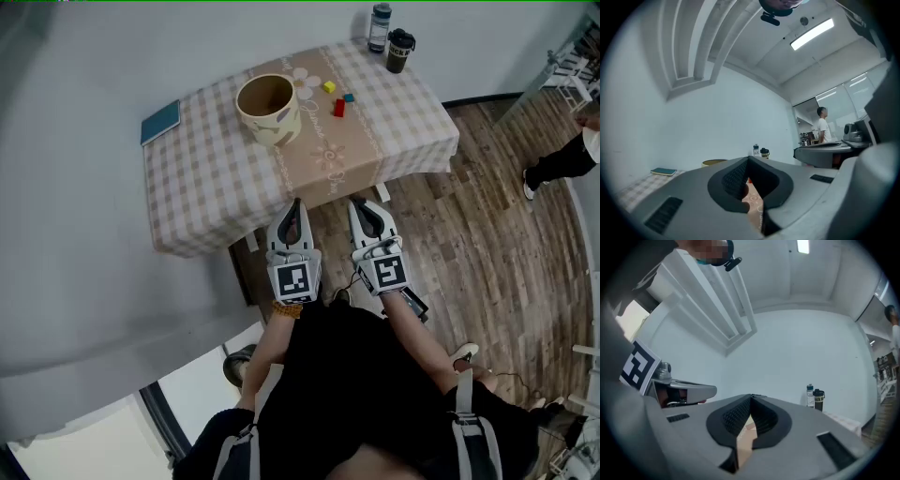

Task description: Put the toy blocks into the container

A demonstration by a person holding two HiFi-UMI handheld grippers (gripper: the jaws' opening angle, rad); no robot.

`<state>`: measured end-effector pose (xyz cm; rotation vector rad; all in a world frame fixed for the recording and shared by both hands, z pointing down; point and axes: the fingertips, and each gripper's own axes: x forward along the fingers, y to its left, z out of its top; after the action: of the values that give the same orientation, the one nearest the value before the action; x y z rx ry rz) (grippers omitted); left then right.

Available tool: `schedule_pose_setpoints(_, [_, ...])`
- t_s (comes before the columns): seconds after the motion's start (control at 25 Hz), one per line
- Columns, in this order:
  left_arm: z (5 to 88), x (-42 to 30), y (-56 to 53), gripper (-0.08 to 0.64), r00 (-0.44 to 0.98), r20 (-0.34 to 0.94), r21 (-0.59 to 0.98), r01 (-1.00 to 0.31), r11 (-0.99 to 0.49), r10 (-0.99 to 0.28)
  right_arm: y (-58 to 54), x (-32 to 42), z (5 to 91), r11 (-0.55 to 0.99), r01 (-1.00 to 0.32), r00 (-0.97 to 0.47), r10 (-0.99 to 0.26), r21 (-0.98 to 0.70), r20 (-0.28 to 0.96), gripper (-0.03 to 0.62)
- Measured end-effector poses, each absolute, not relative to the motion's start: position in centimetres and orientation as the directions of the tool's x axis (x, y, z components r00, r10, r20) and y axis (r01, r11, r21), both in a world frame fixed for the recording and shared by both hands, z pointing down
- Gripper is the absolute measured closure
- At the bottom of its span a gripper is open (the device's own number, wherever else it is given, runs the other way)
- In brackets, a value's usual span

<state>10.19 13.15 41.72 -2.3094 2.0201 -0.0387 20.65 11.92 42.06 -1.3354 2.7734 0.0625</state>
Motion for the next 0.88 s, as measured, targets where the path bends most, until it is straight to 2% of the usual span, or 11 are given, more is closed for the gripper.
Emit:
schedule_pose_setpoints(0.4, [42.3, 5.3, 6.8, 0.561, 0.132, -0.035, -0.047, -0.990, -0.130, -0.991, 5.3, 18.2, 42.7, 0.589, -0.807, -0.590, -0.805, 0.036, -0.061, 0.594])
schedule_pose_setpoints(0.88, [43.2, -1.8, -3.1, 0.561, 0.186, -0.041, -0.015, -0.982, -0.186, -0.982, -5.5, 14.6, 44.0, 0.484, -0.871, -0.487, -0.873, 0.085, -0.026, 0.594])
